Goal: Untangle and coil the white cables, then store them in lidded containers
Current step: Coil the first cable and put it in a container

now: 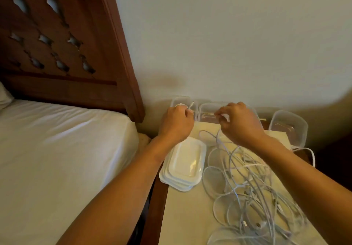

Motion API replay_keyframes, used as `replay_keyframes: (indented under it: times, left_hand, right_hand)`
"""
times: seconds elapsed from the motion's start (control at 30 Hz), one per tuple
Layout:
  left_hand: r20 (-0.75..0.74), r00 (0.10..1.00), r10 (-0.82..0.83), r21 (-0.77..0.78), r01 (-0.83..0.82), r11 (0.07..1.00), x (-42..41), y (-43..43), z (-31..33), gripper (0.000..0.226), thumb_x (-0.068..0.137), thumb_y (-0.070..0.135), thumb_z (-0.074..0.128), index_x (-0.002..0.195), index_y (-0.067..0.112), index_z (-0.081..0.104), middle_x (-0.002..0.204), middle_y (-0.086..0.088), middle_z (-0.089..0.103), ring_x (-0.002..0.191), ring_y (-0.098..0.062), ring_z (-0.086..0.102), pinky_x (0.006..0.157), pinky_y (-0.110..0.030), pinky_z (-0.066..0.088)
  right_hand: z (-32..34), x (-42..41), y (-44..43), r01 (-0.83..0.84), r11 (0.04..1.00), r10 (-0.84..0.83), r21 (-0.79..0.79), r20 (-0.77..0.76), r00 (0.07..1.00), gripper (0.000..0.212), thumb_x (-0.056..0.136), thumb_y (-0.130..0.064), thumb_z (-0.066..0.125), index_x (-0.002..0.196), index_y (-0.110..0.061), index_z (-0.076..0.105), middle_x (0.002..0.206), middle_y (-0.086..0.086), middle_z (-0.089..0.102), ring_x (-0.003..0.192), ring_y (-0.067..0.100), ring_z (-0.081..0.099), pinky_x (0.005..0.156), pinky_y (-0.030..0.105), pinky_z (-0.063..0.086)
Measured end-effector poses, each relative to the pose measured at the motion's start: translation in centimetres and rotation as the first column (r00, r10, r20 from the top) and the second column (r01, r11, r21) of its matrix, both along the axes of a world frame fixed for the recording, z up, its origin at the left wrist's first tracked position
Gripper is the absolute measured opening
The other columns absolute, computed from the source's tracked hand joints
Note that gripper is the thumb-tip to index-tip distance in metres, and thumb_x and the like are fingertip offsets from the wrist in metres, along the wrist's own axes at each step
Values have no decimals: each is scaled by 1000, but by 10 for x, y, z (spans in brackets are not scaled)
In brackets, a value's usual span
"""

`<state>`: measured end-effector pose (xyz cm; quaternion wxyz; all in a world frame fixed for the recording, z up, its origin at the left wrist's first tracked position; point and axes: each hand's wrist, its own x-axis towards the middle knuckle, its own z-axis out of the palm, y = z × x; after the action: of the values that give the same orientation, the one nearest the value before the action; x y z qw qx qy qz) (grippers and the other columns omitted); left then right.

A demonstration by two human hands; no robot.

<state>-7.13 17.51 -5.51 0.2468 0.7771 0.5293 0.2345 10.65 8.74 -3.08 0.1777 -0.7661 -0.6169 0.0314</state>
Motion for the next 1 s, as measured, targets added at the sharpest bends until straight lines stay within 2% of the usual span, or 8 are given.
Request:
replay_keyframes:
  times: [0.23,0.37,0.47,0.57,0.7,0.8,0.9,1.0]
  left_hand:
    - [-47,991,-123,-394,95,914,41,-78,8,46,97,50,55,87,8,70,87,-14,74,82,-34,71,80,-45,59]
    - [157,987,-24,-317,73,945,51,-106,24,27,95,24,61,84,1,70,82,-16,71,82,-35,67,77,-49,56]
    - [338,936,-98,-225,181,957,53,-126,50,20,98,19,62,86,7,71,74,-4,65,72,-20,59,73,-38,48]
    - [513,844,-156,-164,275,947,49,-146,75,18,102,19,61,91,13,73,72,-6,62,69,-13,55,71,-32,48]
    - [747,652,-129,-195,401,895,46,-158,95,16,106,9,54,101,9,69,74,-9,62,70,-20,58,69,-35,54]
    - [843,536,-44,-238,445,863,50,-159,105,15,108,6,47,102,4,61,69,-3,56,62,-21,52,58,-33,47]
    - [807,589,41,-299,349,888,56,-157,103,16,109,11,45,101,7,58,62,4,44,56,-15,37,51,-28,34]
    - [795,598,103,-347,308,886,68,-158,102,8,101,17,60,96,11,60,58,9,40,58,-14,33,53,-29,29]
  right_hand:
    - [-7,9,-132,160,977,-180,-139,-143,973,47,102,-53,51,143,-30,56,151,-2,51,142,21,40,114,46,38]
    - [-28,6,-153,87,963,-132,-256,-163,978,49,104,-52,48,148,-30,49,156,-3,45,142,20,41,114,43,37]
    - [-24,9,-161,132,991,-135,-32,-325,936,35,105,-41,51,135,-26,59,142,-2,56,129,17,49,106,37,42]
    - [-3,24,-158,434,868,-260,240,-525,811,34,106,-29,52,137,-17,51,142,6,48,130,22,46,102,30,36]
    - [13,57,-140,468,882,-330,-51,-777,536,56,109,-28,43,159,-9,24,161,10,37,145,31,40,116,45,35]
    - [16,71,-132,391,918,-263,-64,-837,480,37,110,-24,44,141,-7,54,120,7,71,111,25,64,102,48,49]
    - [34,78,-127,334,942,-186,24,-792,582,28,109,-24,47,100,-20,74,95,0,76,94,20,67,97,50,52]
    - [64,77,-126,254,967,-201,25,-538,818,35,110,-32,42,98,-26,74,103,-10,72,103,15,61,92,32,27]
